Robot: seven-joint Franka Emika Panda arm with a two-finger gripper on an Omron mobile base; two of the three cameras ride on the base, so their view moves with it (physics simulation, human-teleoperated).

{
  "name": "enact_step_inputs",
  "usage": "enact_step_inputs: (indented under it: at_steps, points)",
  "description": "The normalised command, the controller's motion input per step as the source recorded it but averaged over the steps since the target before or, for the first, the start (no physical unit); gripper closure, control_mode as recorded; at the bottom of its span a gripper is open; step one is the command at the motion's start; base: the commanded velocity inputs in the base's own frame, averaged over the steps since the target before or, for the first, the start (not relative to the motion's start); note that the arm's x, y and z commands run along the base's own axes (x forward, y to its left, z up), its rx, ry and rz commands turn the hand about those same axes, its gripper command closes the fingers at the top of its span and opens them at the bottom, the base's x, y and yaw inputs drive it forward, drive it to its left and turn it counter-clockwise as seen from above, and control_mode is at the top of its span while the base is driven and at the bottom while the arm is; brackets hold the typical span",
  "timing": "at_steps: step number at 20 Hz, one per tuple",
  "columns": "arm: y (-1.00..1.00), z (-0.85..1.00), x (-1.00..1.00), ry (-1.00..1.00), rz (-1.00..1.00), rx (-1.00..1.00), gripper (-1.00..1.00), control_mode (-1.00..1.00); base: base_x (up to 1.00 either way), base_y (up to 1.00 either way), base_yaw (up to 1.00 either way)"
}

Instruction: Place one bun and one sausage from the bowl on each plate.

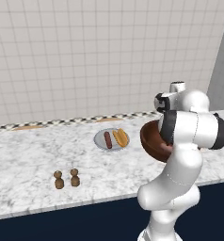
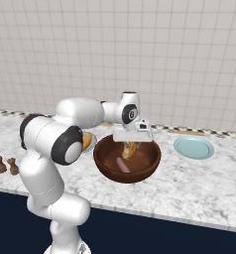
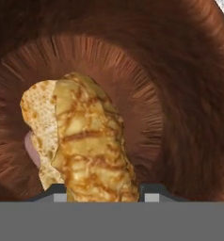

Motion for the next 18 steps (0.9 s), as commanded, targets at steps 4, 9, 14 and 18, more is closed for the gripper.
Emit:
enact_step_inputs:
  at_steps: [4,9,14,18]
  points:
    - [0.27,0.27,-0.32,0.05,0.0,0.13,1.0,-1.0,0.0,0.0,0.0]
    - [0.78,0.04,-0.23,0.01,-0.01,0.02,1.0,-1.0,0.0,0.0,0.0]
    - [0.85,0.09,-0.24,-0.07,-0.1,0.0,1.0,-1.0,0.0,0.0,0.0]
    - [0.51,0.27,-0.2,-0.09,-0.19,0.0,1.0,-1.0,0.0,0.0,0.0]
